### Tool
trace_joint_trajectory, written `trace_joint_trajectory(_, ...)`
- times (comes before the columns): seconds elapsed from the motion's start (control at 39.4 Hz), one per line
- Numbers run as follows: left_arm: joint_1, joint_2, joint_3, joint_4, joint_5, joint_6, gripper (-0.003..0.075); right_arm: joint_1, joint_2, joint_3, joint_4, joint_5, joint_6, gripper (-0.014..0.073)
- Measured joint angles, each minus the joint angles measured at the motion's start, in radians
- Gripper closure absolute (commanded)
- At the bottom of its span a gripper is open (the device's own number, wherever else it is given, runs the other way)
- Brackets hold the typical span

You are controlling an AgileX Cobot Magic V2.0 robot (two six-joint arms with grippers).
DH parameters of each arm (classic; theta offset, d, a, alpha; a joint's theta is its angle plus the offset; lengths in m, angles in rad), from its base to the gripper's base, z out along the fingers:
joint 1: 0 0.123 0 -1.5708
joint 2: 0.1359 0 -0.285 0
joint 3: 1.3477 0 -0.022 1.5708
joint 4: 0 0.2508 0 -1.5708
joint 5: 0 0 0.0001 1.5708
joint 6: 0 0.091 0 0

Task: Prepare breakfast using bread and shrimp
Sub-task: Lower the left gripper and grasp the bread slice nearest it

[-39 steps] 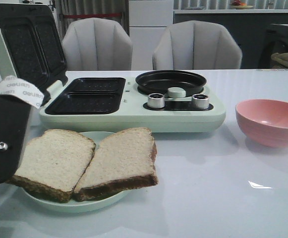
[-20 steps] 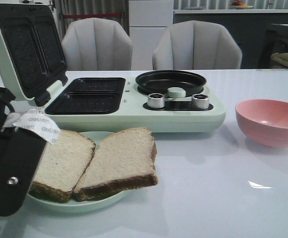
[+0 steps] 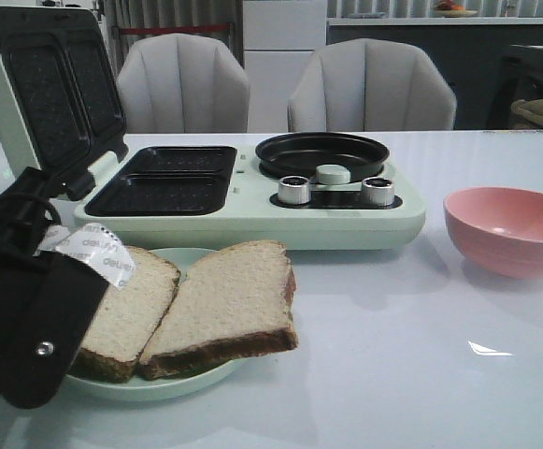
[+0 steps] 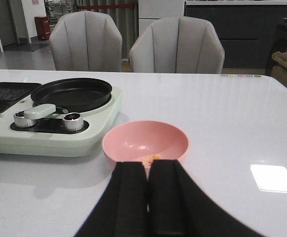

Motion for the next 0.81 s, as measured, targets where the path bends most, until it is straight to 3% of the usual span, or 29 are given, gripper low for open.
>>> trace_joint_trajectory(0.1, 0.013, 0.011, -0.006, 0.016, -0.001, 0.000, 0.0213, 0.000, 0.000, 0.000, 0.000, 0.000, 0.000, 0.0437)
trace_joint_trajectory(0.18, 0.023, 0.017, -0.008, 0.022, -0.005, 0.000, 0.0265, 0.000, 0.000, 0.000, 0.000, 0.000, 0.000, 0.0437)
trace_joint_trajectory(0.33, 0.027, 0.026, -0.010, 0.024, -0.018, 0.000, 0.0471, 0.000, 0.000, 0.000, 0.000, 0.000, 0.000, 0.0437)
trace_joint_trajectory(0.43, 0.030, 0.029, -0.012, 0.024, -0.025, 0.000, 0.0556, 0.000, 0.000, 0.000, 0.000, 0.000, 0.000, 0.0437)
trace_joint_trajectory(0.61, 0.030, 0.029, -0.016, 0.012, -0.027, 0.000, 0.0606, 0.000, 0.000, 0.000, 0.000, 0.000, 0.000, 0.0437)
trace_joint_trajectory(0.81, 0.030, 0.022, -0.016, 0.001, -0.025, 0.000, 0.0608, 0.000, 0.000, 0.000, 0.000, 0.000, 0.000, 0.0437)
